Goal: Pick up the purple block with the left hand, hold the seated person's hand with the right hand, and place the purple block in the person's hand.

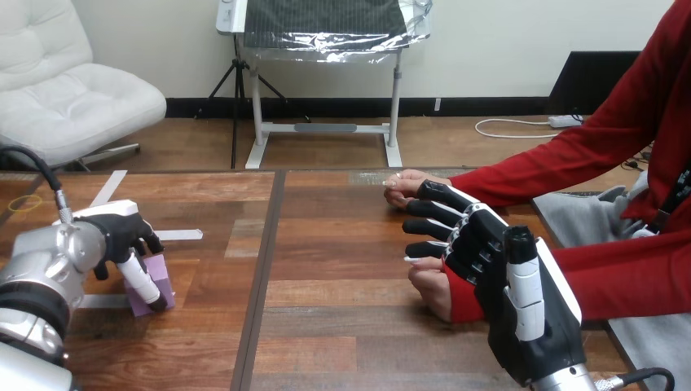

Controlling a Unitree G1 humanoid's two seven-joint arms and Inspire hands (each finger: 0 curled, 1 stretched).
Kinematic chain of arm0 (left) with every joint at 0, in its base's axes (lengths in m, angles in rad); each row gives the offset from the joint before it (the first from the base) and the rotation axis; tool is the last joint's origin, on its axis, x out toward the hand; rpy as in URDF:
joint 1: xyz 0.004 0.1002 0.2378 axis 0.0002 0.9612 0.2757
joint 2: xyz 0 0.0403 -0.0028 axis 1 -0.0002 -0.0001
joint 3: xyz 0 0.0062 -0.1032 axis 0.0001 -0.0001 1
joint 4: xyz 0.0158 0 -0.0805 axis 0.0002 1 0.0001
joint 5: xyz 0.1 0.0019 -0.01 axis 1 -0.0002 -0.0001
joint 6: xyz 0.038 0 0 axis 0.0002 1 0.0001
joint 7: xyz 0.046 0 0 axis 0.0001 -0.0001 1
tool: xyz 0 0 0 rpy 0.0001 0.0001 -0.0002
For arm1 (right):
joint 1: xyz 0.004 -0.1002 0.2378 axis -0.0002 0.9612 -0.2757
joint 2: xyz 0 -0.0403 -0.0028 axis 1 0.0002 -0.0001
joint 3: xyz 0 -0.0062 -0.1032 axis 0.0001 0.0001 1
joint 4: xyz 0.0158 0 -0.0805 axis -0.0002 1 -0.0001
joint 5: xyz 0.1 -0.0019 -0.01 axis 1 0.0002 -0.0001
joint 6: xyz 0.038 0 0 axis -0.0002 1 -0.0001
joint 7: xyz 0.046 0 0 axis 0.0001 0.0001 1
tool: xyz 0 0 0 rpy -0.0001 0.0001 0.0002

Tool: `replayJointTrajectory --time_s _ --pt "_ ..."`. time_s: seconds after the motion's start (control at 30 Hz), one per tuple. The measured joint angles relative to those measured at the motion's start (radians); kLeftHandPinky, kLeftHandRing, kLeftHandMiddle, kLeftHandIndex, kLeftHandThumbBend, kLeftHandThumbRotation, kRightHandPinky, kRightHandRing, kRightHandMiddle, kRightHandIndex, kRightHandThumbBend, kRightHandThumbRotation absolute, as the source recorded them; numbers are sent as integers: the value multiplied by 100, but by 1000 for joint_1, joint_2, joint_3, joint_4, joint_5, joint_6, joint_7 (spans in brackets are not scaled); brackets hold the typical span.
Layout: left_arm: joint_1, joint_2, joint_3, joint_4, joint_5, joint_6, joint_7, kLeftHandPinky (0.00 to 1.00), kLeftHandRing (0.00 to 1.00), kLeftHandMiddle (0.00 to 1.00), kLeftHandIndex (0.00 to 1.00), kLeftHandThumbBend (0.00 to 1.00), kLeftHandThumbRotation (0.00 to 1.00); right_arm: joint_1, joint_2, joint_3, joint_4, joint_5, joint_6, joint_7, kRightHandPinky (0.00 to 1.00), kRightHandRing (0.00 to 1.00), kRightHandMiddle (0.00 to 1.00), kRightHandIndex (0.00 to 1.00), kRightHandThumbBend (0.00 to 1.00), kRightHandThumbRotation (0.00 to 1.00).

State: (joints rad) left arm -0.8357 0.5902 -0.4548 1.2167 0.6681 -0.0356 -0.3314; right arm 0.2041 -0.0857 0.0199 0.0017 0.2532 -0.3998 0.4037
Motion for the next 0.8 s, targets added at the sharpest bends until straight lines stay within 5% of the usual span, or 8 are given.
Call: replayJointTrajectory --time_s 0.4,0.8 --pt "0 -14 -1 0 5 11 9 79 86 88 84 74 0 0 0 0 0 0 0 0 67 76 78 80 81 100" --pt "0 -15 -2 0 10 3 15 62 70 79 83 72 0 0 0 0 0 0 0 -3 66 75 78 80 82 100"
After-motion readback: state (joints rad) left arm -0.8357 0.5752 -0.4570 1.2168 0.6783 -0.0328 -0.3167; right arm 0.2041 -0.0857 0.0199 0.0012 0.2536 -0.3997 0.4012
